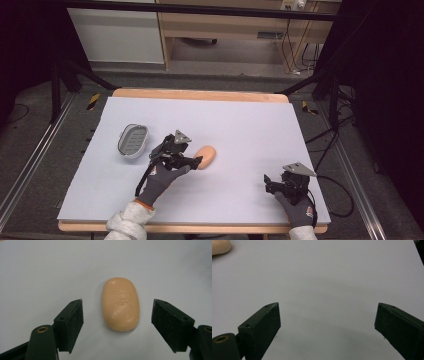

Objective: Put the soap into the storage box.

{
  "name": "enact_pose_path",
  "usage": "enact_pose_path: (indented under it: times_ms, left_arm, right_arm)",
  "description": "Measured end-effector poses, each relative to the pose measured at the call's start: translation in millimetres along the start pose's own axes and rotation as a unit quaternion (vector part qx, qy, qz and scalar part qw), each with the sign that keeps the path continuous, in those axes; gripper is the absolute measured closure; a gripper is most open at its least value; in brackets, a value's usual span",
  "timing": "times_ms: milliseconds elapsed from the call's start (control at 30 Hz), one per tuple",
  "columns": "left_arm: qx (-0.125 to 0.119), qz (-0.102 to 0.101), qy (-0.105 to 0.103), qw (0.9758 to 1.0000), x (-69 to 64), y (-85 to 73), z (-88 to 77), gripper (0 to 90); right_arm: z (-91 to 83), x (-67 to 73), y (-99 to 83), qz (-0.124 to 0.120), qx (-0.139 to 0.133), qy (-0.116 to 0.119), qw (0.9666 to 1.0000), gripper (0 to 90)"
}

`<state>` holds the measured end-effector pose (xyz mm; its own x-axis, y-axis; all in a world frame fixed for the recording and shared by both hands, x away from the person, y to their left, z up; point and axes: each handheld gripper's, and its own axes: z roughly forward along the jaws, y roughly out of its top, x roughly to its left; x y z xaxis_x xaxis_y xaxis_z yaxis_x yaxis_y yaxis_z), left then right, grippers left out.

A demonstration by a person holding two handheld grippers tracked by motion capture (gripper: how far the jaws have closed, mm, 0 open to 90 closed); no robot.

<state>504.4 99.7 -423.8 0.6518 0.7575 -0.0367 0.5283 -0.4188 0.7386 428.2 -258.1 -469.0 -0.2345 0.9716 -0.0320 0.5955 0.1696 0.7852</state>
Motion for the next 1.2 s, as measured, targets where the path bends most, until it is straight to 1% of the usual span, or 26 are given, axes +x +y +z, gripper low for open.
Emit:
enact_pose_path:
  times_ms: [200, 467, 633, 733, 1133, 1200]
  left_arm:
    - [0.014, 0.008, -0.003, 0.9999, -4.6, 4.0, 10.2, 24.2]
    - [0.030, 0.016, -0.002, 0.9994, -9.2, 8.3, 23.8, 24.1]
    - [0.038, 0.019, 0.000, 0.9991, -10.2, 10.5, 31.8, 24.1]
    - [0.049, 0.022, -0.002, 0.9986, -10.6, 11.0, 36.9, 24.1]
    - [0.074, 0.023, -0.002, 0.9970, -8.8, 10.0, 55.9, 24.3]
    - [0.079, 0.029, -0.002, 0.9964, -9.3, 9.6, 58.4, 24.2]
  right_arm:
    - [0.2, 0.0, 0.0, 0.001, 0.001, 0.001, 1.0000, 6.8]
    - [0.2, 0.1, 0.0, 0.000, 0.001, 0.002, 1.0000, 6.8]
    - [0.7, 0.1, 0.0, -0.003, 0.002, 0.003, 1.0000, 6.8]
    - [0.7, 0.1, 0.1, -0.004, 0.001, 0.003, 1.0000, 6.8]
    - [1.5, 0.4, -0.1, -0.004, 0.004, 0.005, 1.0000, 6.8]
    - [1.7, 0.4, -0.1, -0.004, 0.004, 0.006, 1.0000, 6.8]
